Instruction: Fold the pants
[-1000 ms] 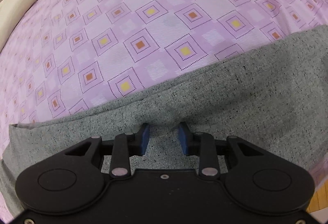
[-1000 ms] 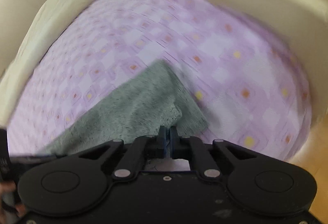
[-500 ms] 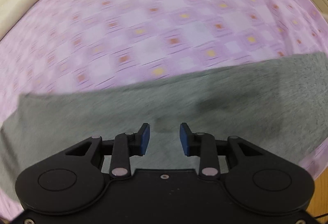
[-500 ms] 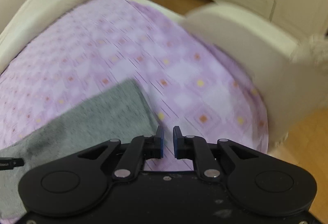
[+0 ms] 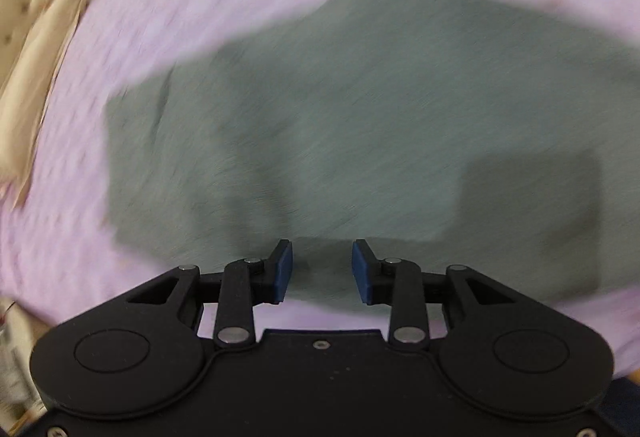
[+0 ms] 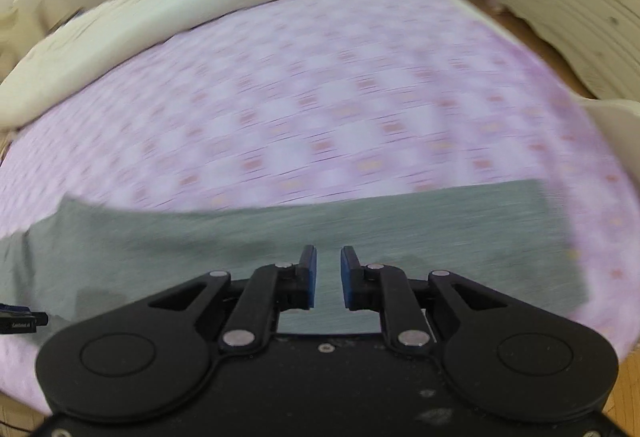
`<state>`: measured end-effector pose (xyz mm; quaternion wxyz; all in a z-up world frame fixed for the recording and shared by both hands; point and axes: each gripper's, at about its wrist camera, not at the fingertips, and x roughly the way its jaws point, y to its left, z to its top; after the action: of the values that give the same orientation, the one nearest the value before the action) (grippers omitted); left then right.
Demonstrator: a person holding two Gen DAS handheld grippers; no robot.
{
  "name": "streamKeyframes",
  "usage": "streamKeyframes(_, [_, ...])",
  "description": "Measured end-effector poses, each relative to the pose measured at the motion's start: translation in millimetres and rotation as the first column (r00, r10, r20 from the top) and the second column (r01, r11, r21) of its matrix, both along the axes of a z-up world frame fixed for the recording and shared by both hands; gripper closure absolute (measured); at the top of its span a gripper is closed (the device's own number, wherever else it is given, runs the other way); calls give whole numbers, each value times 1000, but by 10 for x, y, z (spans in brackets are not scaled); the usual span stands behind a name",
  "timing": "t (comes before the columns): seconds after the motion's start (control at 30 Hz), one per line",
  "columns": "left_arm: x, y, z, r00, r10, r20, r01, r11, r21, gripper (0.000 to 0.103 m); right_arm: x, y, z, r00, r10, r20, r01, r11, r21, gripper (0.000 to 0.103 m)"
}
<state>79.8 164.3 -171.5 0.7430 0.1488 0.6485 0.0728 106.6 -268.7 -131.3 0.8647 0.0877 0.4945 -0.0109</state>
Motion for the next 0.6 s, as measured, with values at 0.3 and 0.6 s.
streamKeyframes(0.3, [10, 941, 535, 986, -69, 153, 104, 967, -233, 54, 383, 1776, 15, 979, 202, -9, -200, 976, 89, 84])
streamKeyframes(0.6, [222, 1575, -77, 999, -7, -41, 0, 987, -159, 66, 1280, 2723, -194, 941, 339, -1, -337, 936, 101, 76])
